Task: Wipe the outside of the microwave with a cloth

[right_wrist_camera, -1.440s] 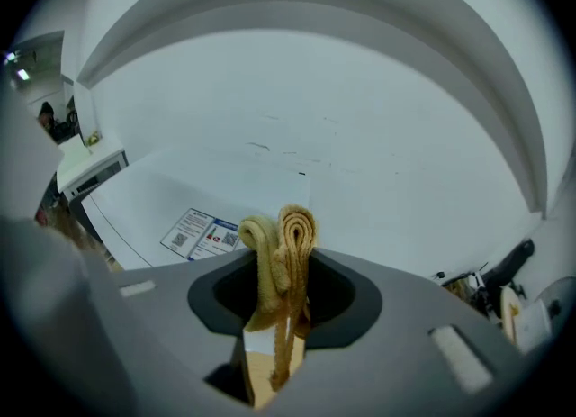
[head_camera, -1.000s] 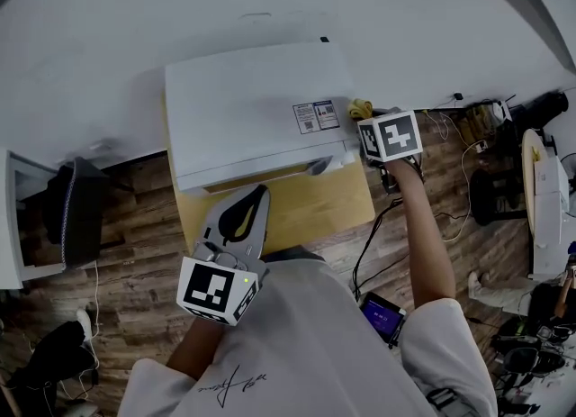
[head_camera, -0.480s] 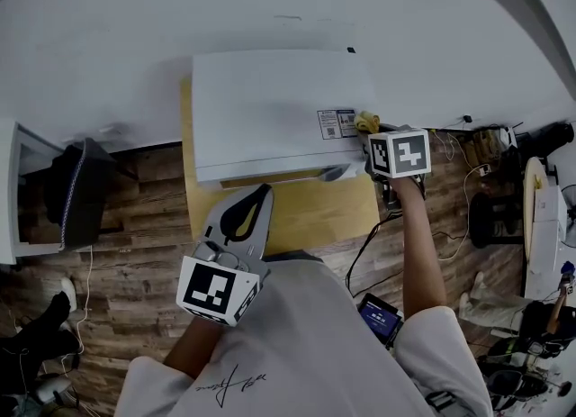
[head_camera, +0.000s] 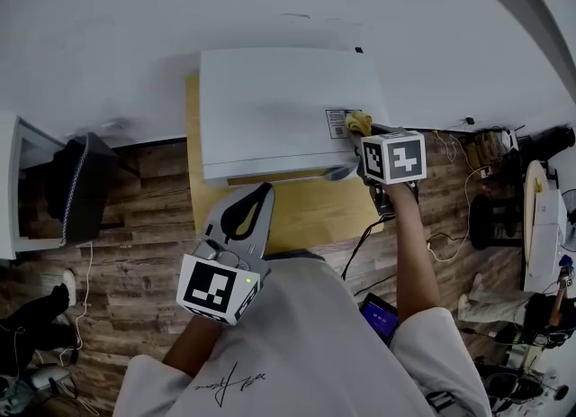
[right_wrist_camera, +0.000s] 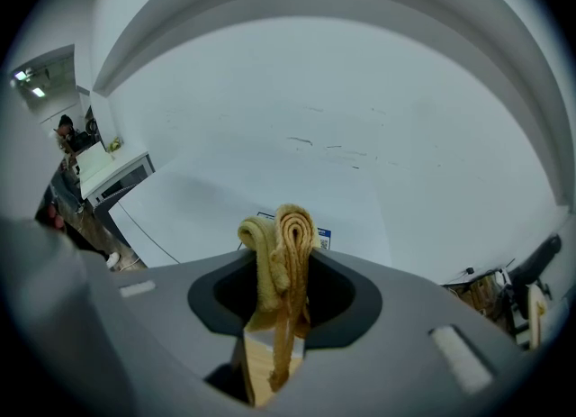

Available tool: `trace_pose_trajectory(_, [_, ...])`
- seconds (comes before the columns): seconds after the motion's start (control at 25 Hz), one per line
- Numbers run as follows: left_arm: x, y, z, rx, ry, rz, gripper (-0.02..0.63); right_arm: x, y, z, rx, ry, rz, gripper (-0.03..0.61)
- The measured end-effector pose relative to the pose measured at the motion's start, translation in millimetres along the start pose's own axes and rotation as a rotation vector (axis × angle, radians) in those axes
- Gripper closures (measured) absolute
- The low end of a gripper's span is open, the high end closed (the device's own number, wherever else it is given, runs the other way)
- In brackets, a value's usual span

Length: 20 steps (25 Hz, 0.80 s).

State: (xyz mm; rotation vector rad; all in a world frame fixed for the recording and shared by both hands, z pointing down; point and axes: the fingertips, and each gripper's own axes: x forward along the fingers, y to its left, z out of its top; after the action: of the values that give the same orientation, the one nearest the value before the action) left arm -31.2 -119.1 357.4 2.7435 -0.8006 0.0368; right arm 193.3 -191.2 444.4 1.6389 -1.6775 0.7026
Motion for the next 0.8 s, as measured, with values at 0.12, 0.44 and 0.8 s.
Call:
trace_pose_trajectory(0.12, [-2,3,-5,0.034,0.033,0.015,0.624,0,13,3,-0.006,-0.01,0.016,0.454])
trace_pose_trajectory(0.44, [-8,10,-10,0.036,0.061,0.046,0.624,7,54,12,-0.034,-0.038,0.087,0.454])
trace_pose_trajectory(0.8, [-14,14,-13,0.015,0.065,0.073,0.624,14,92,26,-0.06,-0.059,0.134,0.456])
